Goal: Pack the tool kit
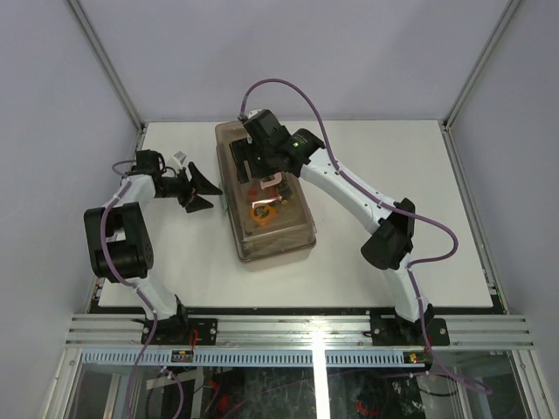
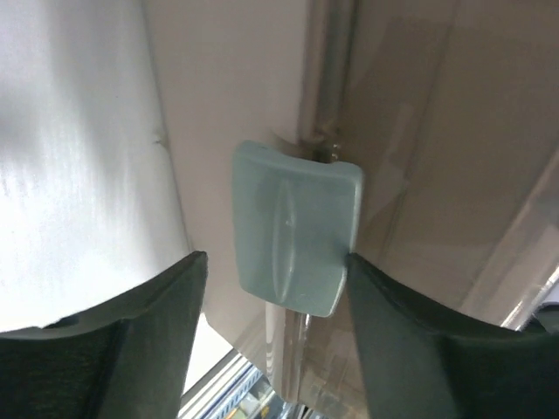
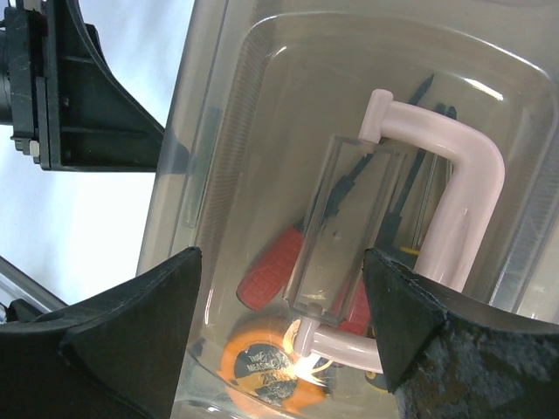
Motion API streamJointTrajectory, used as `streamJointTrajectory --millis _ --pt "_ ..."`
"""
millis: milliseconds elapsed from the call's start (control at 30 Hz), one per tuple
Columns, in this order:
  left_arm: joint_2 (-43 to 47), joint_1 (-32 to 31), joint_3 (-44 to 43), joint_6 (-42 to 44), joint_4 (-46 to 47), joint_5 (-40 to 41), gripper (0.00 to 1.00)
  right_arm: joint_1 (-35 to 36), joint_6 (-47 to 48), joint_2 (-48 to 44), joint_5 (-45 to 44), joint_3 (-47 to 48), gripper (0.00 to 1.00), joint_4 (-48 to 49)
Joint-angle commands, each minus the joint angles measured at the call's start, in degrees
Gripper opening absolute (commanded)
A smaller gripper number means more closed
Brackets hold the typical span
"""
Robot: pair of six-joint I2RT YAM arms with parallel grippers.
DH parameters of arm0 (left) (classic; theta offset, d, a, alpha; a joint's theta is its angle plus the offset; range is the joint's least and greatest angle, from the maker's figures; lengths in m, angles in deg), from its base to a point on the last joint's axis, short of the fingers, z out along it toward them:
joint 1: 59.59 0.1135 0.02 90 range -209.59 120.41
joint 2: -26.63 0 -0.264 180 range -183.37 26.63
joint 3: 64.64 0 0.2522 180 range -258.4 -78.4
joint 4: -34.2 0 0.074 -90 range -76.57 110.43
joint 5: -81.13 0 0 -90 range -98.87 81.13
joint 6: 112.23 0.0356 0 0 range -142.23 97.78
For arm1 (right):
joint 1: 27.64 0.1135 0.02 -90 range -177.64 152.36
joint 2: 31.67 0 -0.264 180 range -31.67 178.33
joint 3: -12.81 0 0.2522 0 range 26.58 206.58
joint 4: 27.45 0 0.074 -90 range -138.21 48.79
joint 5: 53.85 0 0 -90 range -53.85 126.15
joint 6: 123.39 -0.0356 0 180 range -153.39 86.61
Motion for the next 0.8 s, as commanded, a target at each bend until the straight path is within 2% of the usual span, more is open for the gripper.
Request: streamJointTrajectory --millis 0,67,133,567,767 --pt "0.43 -0.89 1.95 -4.77 5.84 2.76 0.45 0.57 -0.05 -1.36 1.44 -0.45 0.81 2.39" --pt "-0.1 -0.97 2.39 -4.97 5.86 2.48 0.13 0.57 -0.04 -1.15 1.69 -0.37 0.81 2.36" --pt "-0.44 -0.99 2.71 -4.96 5.86 1.99 0.01 0.53 0.04 -0.91 1.88 -0.15 0.81 2.31" --pt "-0.94 -3.84 2.24 -4.96 6.7 -1.27 0.0 0.56 0.32 0.39 2.41 0.53 0.81 1.72" --pt "-1.56 -6.18 1.7 -8.52 12.36 -4.71 0.0 0.57 0.13 0.81 3.11 0.51 0.81 1.52"
